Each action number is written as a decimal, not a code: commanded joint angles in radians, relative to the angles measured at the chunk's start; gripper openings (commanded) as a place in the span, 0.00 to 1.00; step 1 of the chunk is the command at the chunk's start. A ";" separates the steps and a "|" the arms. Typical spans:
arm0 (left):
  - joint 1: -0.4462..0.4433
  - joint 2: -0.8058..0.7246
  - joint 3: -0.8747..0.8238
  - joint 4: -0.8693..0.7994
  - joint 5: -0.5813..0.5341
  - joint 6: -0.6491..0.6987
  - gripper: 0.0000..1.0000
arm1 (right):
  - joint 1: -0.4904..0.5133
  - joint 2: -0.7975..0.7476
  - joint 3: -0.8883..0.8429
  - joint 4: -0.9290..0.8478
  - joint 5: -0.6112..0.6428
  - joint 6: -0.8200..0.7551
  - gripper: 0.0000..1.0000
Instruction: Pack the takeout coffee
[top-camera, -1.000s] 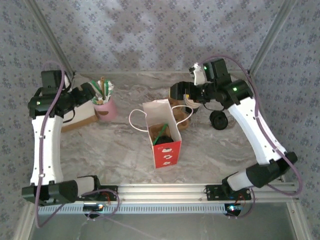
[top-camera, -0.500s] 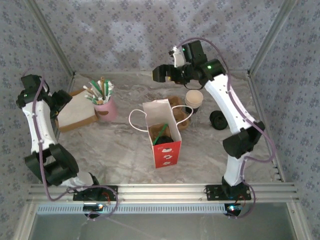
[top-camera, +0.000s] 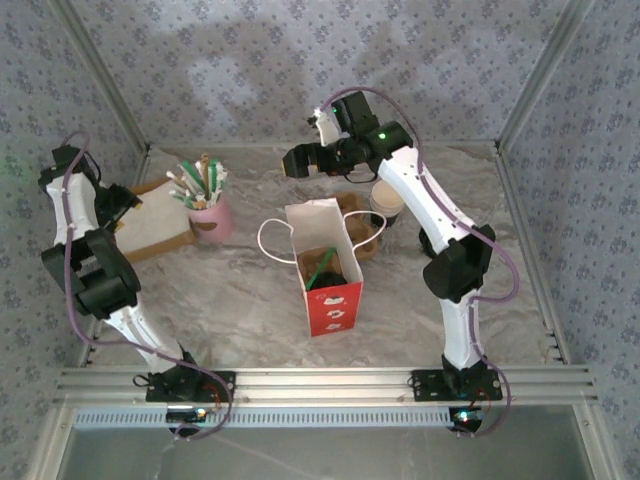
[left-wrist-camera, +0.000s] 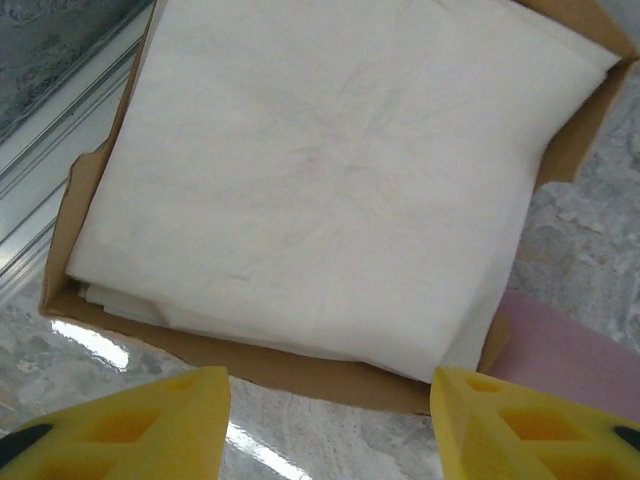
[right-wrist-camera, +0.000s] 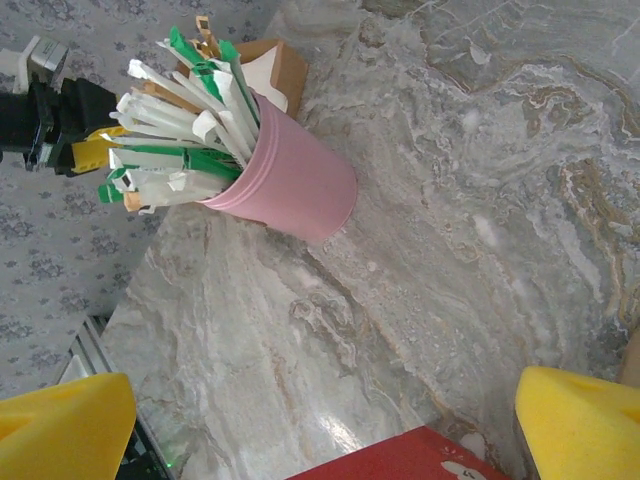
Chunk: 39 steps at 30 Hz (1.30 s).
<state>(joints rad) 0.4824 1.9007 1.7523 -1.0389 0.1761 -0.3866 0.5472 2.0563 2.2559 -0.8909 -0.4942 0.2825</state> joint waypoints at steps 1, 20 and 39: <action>-0.045 0.078 0.123 -0.108 -0.068 0.045 0.54 | -0.013 0.002 -0.029 0.028 -0.022 -0.024 1.00; -0.138 0.492 0.487 -0.237 -0.179 0.063 0.39 | -0.048 0.005 -0.109 0.073 -0.071 -0.028 1.00; -0.145 0.562 0.496 -0.228 -0.210 0.078 0.35 | -0.052 0.005 -0.108 0.067 -0.079 -0.029 1.00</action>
<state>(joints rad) 0.3447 2.4516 2.2173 -1.2343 -0.0204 -0.3222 0.5014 2.0563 2.1555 -0.8253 -0.5476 0.2710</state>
